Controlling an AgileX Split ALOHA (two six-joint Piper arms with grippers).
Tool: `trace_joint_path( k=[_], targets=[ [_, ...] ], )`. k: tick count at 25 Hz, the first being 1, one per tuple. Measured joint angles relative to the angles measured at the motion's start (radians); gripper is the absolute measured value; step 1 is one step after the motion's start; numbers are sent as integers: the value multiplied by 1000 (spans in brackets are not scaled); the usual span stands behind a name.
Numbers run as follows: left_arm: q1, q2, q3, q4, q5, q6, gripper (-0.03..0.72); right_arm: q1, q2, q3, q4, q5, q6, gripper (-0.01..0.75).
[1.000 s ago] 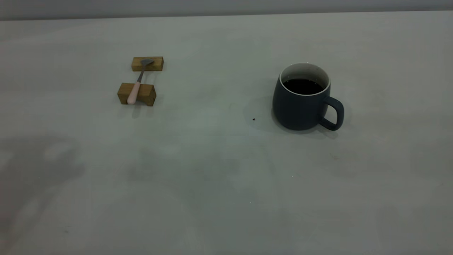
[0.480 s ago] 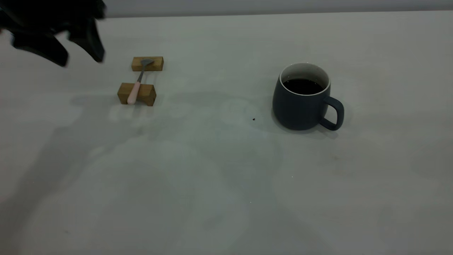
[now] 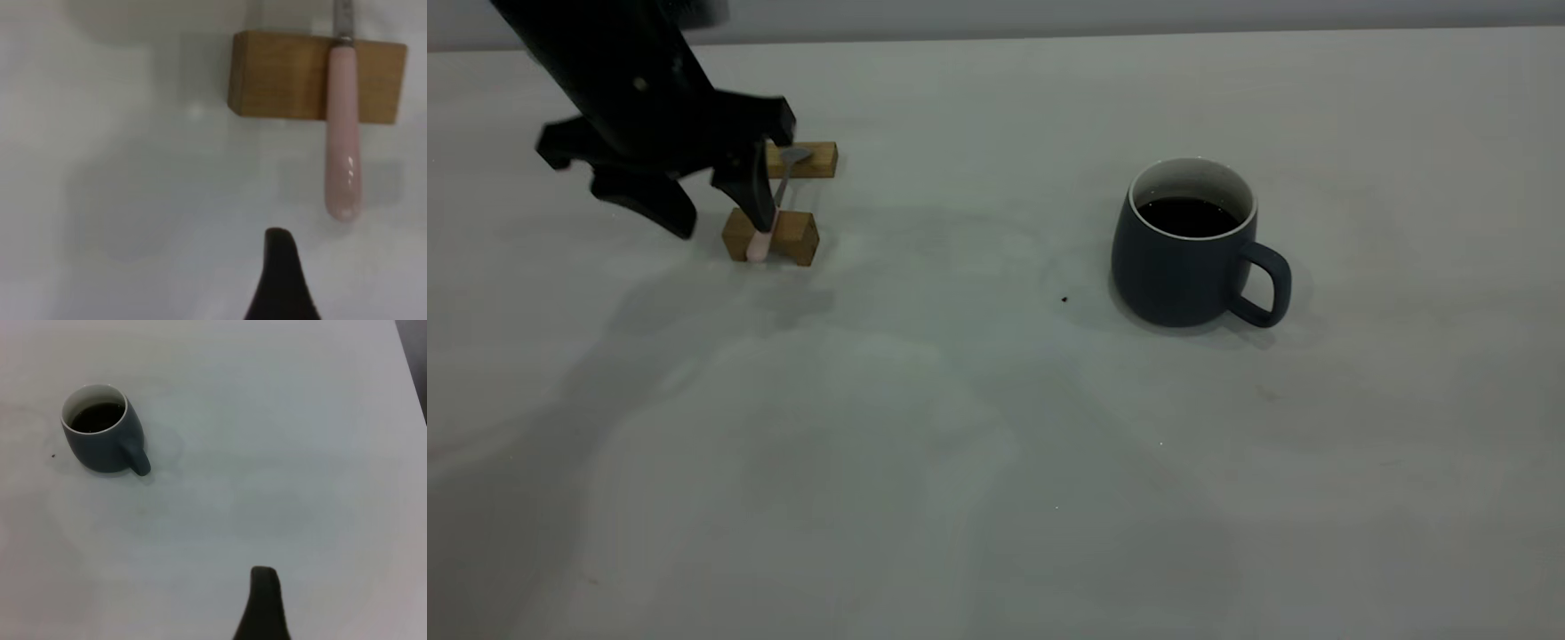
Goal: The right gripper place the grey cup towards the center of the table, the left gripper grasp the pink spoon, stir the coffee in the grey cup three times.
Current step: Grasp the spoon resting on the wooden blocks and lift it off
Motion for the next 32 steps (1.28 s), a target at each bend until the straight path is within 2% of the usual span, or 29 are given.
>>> trace_joint_path(
  k=[8, 12, 15, 19, 22, 24, 28, 32],
  targets=[
    [0, 104, -79, -3, -2, -2, 594, 0, 0, 0, 0, 0, 0, 663],
    [0, 128, -84, -3, -3, -3, 591, 0, 0, 0, 0, 0, 0, 588],
    [0, 133, -86, -3, -7, -3, 550, 0, 0, 0, 0, 0, 0, 516],
    [0, 133, -87, -3, -31, -3, 380, 0, 0, 0, 0, 0, 0, 422],
    [0, 133, -91, -3, -34, -3, 191, 0, 0, 0, 0, 0, 0, 359],
    [0, 133, -98, -4, -24, -11, 175, 0, 0, 0, 0, 0, 0, 321],
    [0, 118, -174, -43, 130, -67, 175, 0, 0, 0, 0, 0, 0, 248],
    [0, 55, -285, -210, 353, -155, 175, 0, 0, 0, 0, 0, 0, 218]
  ],
)
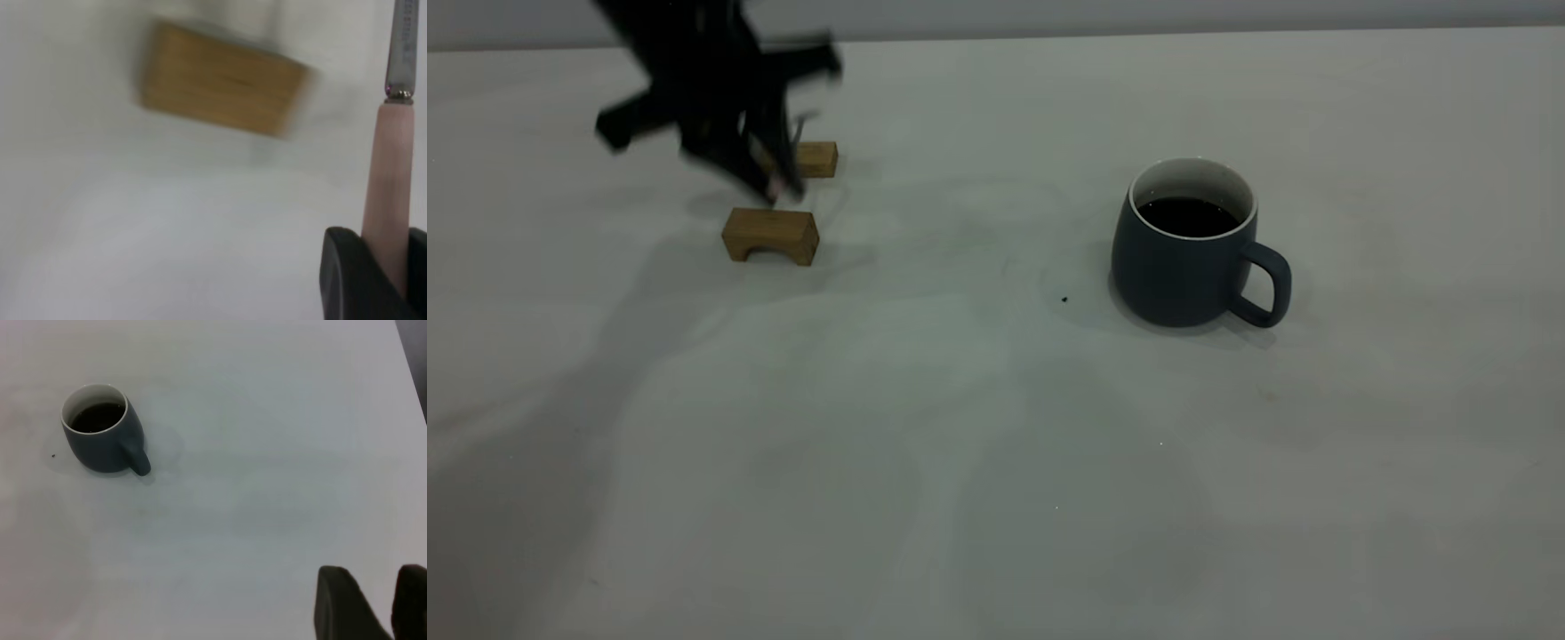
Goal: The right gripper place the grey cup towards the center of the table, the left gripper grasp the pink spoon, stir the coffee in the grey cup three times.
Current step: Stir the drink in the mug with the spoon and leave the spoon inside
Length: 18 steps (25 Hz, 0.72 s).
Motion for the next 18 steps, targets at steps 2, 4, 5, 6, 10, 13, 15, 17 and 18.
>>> trace_joint_path(
  k=[2, 4, 5, 6, 10, 13, 15, 17, 18],
  targets=[
    [0, -29, -45, -108, 107, -69, 175, 0, 0, 0, 0, 0, 0, 216],
    [0, -44, -84, -216, 232, -140, 175, 0, 0, 0, 0, 0, 0, 217],
    [0, -47, -101, -277, 278, -169, 175, 0, 0, 0, 0, 0, 0, 217],
    [0, -48, -113, -334, 326, -202, 175, 0, 0, 0, 0, 0, 0, 217],
    [0, -48, -136, -630, 400, -284, 175, 0, 0, 0, 0, 0, 0, 219],
    [-11, -48, -136, -760, 399, -295, 175, 0, 0, 0, 0, 0, 0, 225],
    [-33, -41, -136, -800, 397, -300, 175, 0, 0, 0, 0, 0, 0, 227],
    [-63, -18, -136, -863, 391, -324, 175, 0, 0, 0, 0, 0, 0, 229],
    [-79, -1, -137, -904, 390, -346, 175, 0, 0, 0, 0, 0, 0, 230]
  ],
)
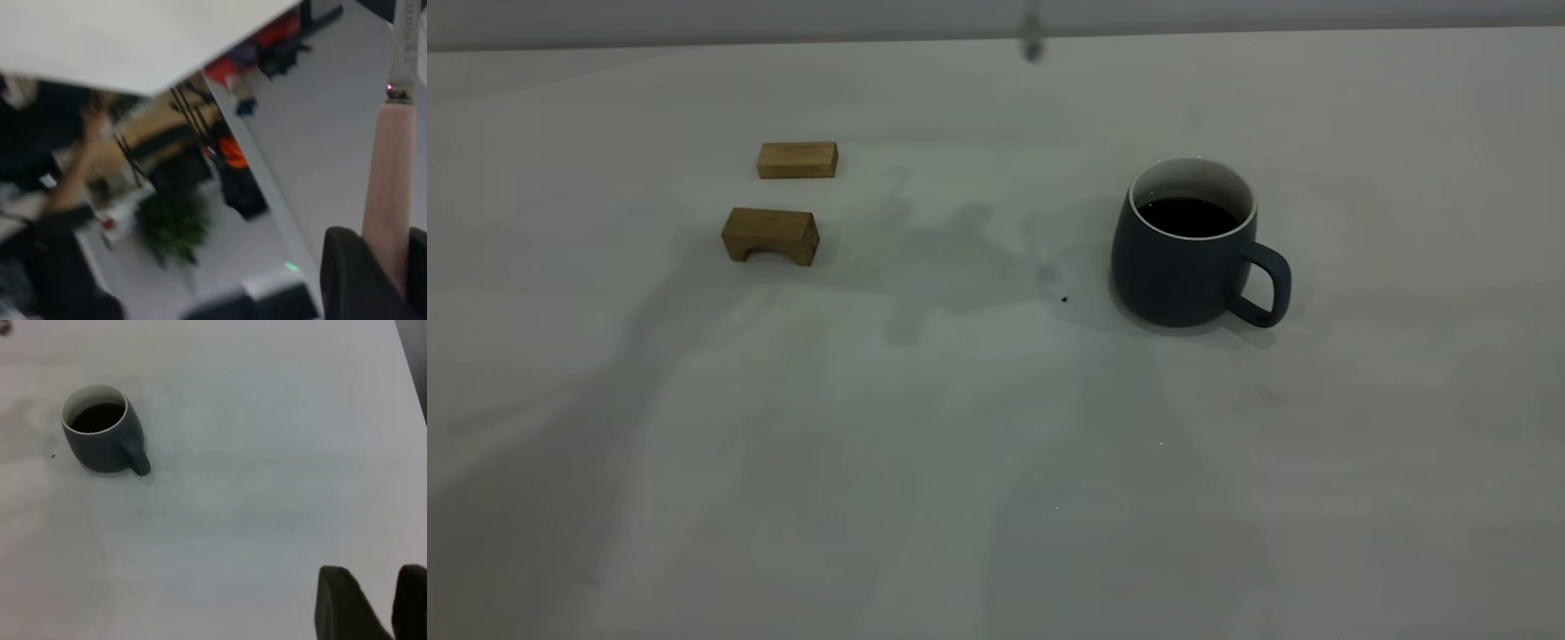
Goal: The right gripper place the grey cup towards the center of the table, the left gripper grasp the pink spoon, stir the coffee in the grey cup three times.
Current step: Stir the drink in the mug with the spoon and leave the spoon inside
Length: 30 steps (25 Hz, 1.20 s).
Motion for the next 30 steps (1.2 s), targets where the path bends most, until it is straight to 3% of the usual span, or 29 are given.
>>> trace_joint_path(
  k=[4, 11, 15, 30],
  targets=[
    [-45, 57, -5, -112, -1, -111, 175, 0, 0, 0, 0, 0, 0, 235],
    [-116, 68, -9, -135, -113, -273, 175, 0, 0, 0, 0, 0, 0, 236],
    [-139, 81, -25, -137, -161, -280, 175, 0, 0, 0, 0, 0, 0, 236],
    [-181, 255, -117, -251, -176, -237, 175, 0, 0, 0, 0, 0, 0, 237]
  ],
)
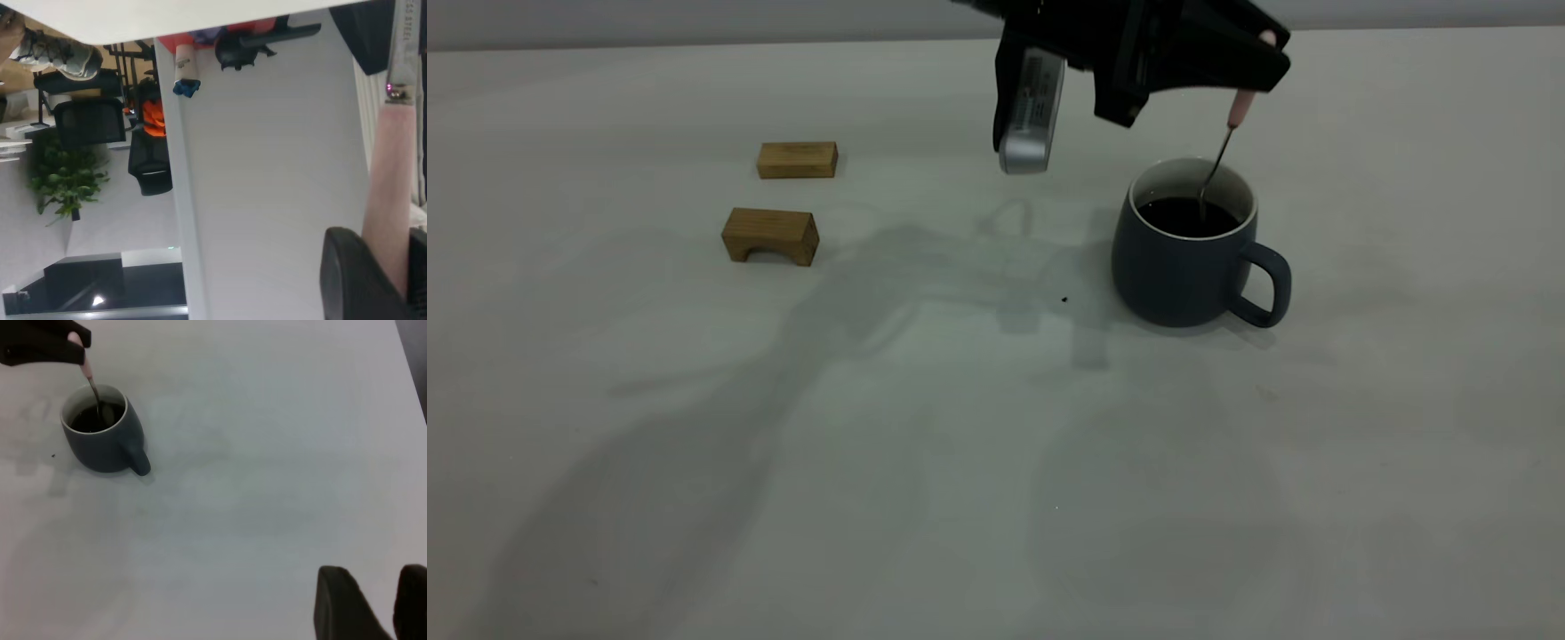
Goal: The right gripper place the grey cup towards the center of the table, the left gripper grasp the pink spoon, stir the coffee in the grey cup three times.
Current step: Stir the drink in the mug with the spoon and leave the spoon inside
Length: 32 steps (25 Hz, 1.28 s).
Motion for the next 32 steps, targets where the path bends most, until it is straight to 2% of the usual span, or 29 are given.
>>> trace_joint_path(
  k=[11, 18, 25, 32],
  targets=[
    [0, 12, 0, 17, -110, 22, 175, 0, 0, 0, 0, 0, 0, 237],
    [0, 50, -2, -70, -84, 102, 175, 0, 0, 0, 0, 0, 0, 237],
    [0, 66, -21, -59, 6, -52, 175, 0, 0, 0, 0, 0, 0, 237],
    [1, 66, -57, 56, -28, -118, 175, 0, 0, 0, 0, 0, 0, 237]
  ],
)
